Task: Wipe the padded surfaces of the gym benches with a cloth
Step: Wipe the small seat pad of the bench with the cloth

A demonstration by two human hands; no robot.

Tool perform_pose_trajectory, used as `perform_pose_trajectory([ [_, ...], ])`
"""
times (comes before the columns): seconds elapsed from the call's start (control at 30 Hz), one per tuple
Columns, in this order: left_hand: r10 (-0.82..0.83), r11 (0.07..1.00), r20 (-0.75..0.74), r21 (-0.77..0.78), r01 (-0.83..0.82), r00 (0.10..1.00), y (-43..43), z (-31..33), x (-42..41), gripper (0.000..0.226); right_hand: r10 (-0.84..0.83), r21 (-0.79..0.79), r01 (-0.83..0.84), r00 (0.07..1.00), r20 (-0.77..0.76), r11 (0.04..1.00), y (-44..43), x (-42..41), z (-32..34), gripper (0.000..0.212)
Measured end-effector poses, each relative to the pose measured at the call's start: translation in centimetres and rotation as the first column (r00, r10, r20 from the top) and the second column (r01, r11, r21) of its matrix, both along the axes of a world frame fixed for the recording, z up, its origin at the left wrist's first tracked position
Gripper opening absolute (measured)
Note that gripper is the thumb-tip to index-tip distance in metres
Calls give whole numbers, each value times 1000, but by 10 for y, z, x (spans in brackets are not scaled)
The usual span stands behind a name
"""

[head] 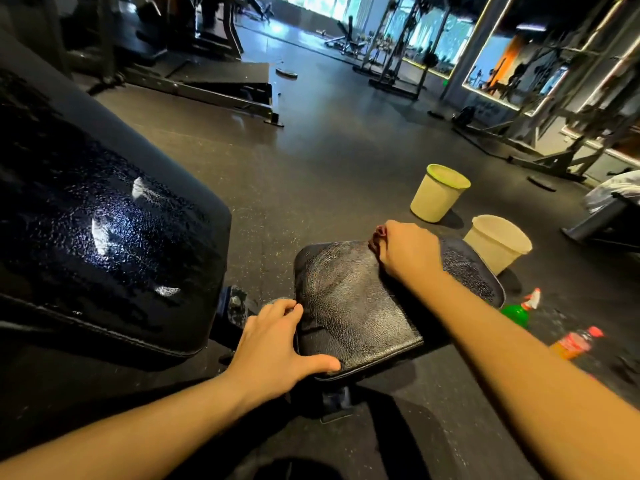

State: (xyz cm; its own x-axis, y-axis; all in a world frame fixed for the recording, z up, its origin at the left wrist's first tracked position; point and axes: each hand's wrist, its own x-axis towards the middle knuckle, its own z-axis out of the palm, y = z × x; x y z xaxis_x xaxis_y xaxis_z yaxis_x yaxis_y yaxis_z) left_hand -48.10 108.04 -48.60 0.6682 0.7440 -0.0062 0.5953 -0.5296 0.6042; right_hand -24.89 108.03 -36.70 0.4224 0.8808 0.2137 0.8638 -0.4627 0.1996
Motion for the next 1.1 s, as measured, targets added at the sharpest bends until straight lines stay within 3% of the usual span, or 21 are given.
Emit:
perform_pose_trajectory([
  [0.07, -12, 999, -28, -52, 10, 1000, 3, 9, -3, 140, 55, 15, -54, 998, -39, 998, -5, -21, -15, 13],
  [0.13, 16, 993, -30, -118, -19, 999, 4, 22, -5, 118, 207, -110, -218, 973, -103, 970, -30, -58, -32, 15],
  [0.2, 150, 980, 153, -156, -126, 977, 2, 24, -7, 54, 300, -124, -312, 948, -105, 942, -57, -71, -35, 20],
  [0.23, 219, 968, 271, -185, -172, 938, 0, 24, -6, 25, 277, -98, -284, 958, -81, 954, -65, -67, -31, 21],
  [0.3, 275, 930, 428, -345, -125, 861, -10, 30, -1, 21, 185, -36, -187, 981, -60, 982, -76, -59, -25, 21],
  [0.37, 261, 876, 497, -483, 14, 827, -20, 42, 9, 18, 128, 76, -113, 962, -239, 991, -89, -60, -22, 19],
  [0.43, 266, 832, 507, -551, 71, 820, -29, 56, 18, 13, 144, 202, -43, 843, -519, 978, -100, -63, -21, 18],
  [0.53, 342, 776, 515, -627, 73, 786, -32, 68, 24, 8, 230, 281, -22, 638, -735, 959, -109, -61, -21, 10],
  [0.57, 351, 758, 514, -647, 85, 782, -32, 71, 22, 11, 254, 304, 2, 543, -801, 953, -111, -62, -19, 21],
  [0.67, 400, 704, 505, -703, 96, 765, -31, 81, 19, 30, 314, 345, 77, 264, -912, 936, -117, -71, -12, 32],
  [0.77, 467, 750, 466, -659, -58, 752, -24, 88, 27, 27, 325, 340, 84, 155, -933, 937, -118, -73, -6, 27],
  [0.83, 415, 850, 419, -497, -178, 808, -15, 90, 32, 18, 336, 353, 64, 190, -923, 934, -120, -65, -4, 32],
  [0.87, 352, 905, 378, -372, -207, 856, -6, 91, 33, 16, 349, 376, 53, 274, -896, 925, -121, -58, -3, 35],
  [0.97, 115, 991, 64, 65, -119, 991, 26, 94, 28, 11, 318, 424, 2, 657, -683, 906, -130, -30, 5, 38],
  [1.03, 39, 986, -76, 166, -26, 996, 43, 86, 28, 18, 236, 366, -38, 824, -515, 930, -136, -15, 4, 41],
  [1.1, -14, 987, -93, 156, 29, 996, 43, 75, 30, 16, 152, 249, -65, 924, -351, 966, -141, -11, -4, 47],
])
